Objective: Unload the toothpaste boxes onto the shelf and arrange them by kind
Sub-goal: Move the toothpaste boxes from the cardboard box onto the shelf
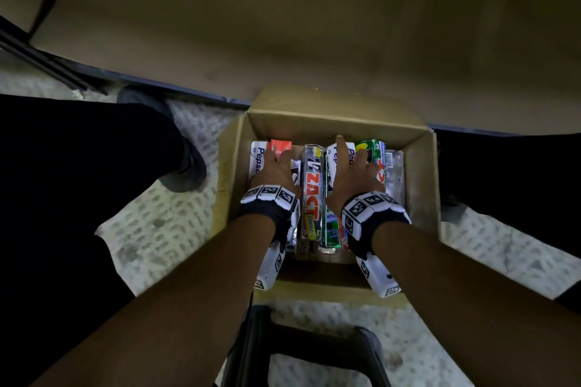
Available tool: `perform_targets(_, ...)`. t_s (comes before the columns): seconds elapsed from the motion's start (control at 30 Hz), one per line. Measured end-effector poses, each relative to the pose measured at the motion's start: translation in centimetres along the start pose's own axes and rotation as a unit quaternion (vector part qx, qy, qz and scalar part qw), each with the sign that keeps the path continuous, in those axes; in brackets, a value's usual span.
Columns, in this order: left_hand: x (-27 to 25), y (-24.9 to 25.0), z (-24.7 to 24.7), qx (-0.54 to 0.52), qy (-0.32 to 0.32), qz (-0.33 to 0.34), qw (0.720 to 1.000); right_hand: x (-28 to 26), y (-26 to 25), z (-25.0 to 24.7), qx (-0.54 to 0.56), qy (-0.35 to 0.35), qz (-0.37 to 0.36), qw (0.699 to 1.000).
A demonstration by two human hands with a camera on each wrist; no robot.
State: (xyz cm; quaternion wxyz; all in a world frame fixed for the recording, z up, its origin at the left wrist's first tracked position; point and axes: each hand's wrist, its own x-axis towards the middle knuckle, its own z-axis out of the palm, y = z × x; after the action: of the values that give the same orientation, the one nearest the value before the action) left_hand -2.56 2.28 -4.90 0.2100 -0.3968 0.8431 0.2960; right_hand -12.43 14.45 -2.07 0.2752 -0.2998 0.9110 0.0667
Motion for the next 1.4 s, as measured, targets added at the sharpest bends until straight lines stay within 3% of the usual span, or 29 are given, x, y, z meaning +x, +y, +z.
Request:
perform_targets(0.13, -0.4, -0.8, 0.9, 0.02, -0.035, -0.017, 0.999, 0.0, 0.1, 0.1, 0.028, -0.009, 0.002, 1.0)
perform_targets(0.23, -0.3, -1.0, 0.8, 0.001, -0.065, -0.023, 0.998, 0.1, 0.8, 0.0, 0.132, -0.009, -0.019, 0.991)
perform_targets(0.43, -0.8, -0.9, 0.9, -0.118, -0.027, -0.038, 0.992, -0.1, 1.4, 0.6, 0.295, -0.002, -0.061, 0.954)
perform_targets(0.63, -1.5, -1.1, 0.3, -0.323, 0.014, -0.067, 0.944, 0.2, 2.8, 0.6, 0.36, -0.017, -0.013, 0.933)
perform_targets(0.77, -1.8, -1.0, -0.1, -0.413, 0.022, -0.101, 0.905, 0.4, 2.0, 0.7, 0.315, -0.011, -0.013, 0.949)
perform_targets(1.0, -2.0, -1.4, 0.3, -0.376, -0.066, -0.09, 0.92, 0.8, 1.6, 0.6, 0.269, -0.009, 0.039, 0.962)
perform_targets(1.2, -2.0, -1.6, -0.4, -0.349, -0.062, -0.106, 0.929, 1.1, 1.0, 0.0, 0.308, -0.026, 0.076, 0.948)
perform_targets(1.4, -2.6, 0.1, -1.6, -0.323, -0.042, -0.079, 0.942, 0.3, 2.0, -1.4, 0.351, -0.03, 0.061, 0.934)
